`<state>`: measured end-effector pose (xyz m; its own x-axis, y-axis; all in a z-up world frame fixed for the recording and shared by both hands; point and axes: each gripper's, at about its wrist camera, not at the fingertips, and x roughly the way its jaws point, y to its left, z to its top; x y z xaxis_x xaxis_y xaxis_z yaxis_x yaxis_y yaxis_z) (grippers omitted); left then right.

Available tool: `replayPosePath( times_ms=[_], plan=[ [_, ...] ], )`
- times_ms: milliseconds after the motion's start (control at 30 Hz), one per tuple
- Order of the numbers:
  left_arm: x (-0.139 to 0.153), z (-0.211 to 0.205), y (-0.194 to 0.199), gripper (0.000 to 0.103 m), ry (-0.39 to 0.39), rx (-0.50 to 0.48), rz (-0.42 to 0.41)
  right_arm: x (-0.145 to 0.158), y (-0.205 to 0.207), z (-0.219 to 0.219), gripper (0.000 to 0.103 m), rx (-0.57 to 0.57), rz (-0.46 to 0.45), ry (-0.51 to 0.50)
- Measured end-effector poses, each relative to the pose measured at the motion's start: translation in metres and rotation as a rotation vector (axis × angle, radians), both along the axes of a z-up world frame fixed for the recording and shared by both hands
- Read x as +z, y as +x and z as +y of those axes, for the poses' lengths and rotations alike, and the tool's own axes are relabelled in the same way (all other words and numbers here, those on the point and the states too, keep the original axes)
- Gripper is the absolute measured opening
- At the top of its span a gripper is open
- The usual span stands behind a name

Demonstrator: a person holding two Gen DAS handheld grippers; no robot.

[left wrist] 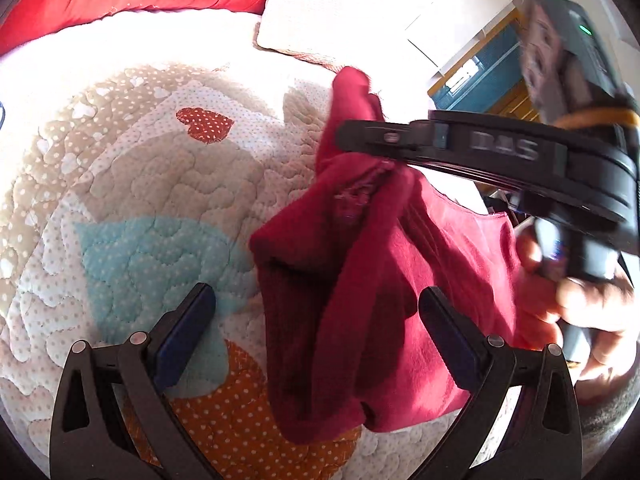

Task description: Fold small clothes

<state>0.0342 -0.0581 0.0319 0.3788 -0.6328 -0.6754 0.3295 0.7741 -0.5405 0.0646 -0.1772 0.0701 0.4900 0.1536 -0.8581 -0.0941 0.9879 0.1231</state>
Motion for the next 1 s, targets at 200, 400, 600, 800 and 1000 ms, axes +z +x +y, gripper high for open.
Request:
replayPosePath(
  times_ms=[200,400,600,800,1000],
  plan=[
    [0.002,-0.011,0.011,0.102,-0.011,0.005,-0.027,0.014,-0.015,-0.014,0.018,-0.037,-0.033,0.057],
    [0.005,-0.019,0.018,0.07,-0.02,-0.029,-0.038,0.012,-0.025,-0.024,0.018,-0.053,-0.019,0.069],
    [0.004,-0.031,0.009,0.056,0.021,-0.069,-0.074,0.005,-0.027,-0.026,0.018,-0.07,-0.022,0.098],
    [0.001,-0.035,0.007,0.055,0.025,-0.063,-0.079,0.004,-0.032,-0.03,0.018,-0.091,-0.045,0.125],
    [0.011,-0.041,-0.017,0.027,0.048,-0.07,-0.139,0.021,-0.053,-0.037,0.017,-0.097,-0.11,0.134]
  ],
)
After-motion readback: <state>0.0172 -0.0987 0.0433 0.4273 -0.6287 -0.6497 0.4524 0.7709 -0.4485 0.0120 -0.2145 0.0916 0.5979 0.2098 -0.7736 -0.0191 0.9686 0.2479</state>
